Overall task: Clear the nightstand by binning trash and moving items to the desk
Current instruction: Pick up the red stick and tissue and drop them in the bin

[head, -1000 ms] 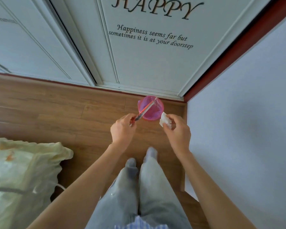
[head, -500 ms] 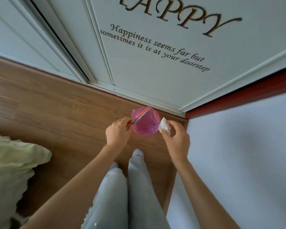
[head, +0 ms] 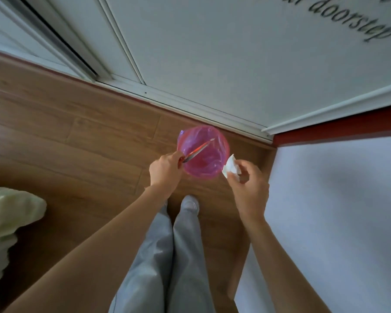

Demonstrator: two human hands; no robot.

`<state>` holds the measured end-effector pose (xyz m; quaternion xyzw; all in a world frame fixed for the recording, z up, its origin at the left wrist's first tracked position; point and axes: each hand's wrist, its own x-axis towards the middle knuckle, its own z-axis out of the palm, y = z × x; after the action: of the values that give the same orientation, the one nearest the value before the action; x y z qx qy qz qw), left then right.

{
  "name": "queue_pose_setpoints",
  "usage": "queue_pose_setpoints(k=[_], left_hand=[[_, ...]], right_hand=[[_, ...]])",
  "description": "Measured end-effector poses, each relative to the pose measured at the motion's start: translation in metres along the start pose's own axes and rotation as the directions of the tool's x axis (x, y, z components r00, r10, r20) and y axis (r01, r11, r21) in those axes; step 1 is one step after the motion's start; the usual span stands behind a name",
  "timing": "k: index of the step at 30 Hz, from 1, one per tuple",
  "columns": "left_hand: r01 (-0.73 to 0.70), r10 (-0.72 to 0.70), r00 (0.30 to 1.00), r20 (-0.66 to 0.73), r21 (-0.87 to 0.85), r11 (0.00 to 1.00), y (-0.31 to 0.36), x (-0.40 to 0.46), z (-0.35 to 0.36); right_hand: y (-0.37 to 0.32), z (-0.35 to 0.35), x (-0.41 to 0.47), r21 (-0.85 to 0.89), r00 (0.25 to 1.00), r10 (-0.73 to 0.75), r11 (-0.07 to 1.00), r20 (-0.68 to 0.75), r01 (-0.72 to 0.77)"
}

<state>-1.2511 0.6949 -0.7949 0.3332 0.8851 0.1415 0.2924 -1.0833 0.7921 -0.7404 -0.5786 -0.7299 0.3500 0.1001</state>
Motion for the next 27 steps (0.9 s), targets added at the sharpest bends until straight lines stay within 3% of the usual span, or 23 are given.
queue_pose_setpoints(k=[8,14,17,22,27], left_hand=[[0.052,-0.060,0.990,0.124,0.064,0.997,-0.033,0.061,0.087],[0.105,-0.093,0.969,0.229,-0.044,0.993,-0.042,0.093,0.115],[0.032,-0.023,0.972,0.235,-0.033,0.999,-0.040,0.096,0.110],[-0.213,0.209,0.973,0.100,0.029,0.977,-0.044,0.083,0.097],[-0.278,0.277,0.961,0.016,0.068,0.958,-0.054,0.075,0.095]], right_hand=[[0.050,0.070,0.014,0.071,0.997,0.079,0.994,0.015,-0.080],[0.077,0.100,0.025,0.031,0.993,0.121,0.992,0.010,-0.121],[0.081,0.101,0.032,0.027,0.991,0.131,0.991,0.008,-0.131],[0.081,0.102,0.049,-0.025,0.993,0.118,0.993,0.029,-0.117],[0.079,0.125,0.069,-0.098,0.971,0.198,0.978,0.131,-0.186]])
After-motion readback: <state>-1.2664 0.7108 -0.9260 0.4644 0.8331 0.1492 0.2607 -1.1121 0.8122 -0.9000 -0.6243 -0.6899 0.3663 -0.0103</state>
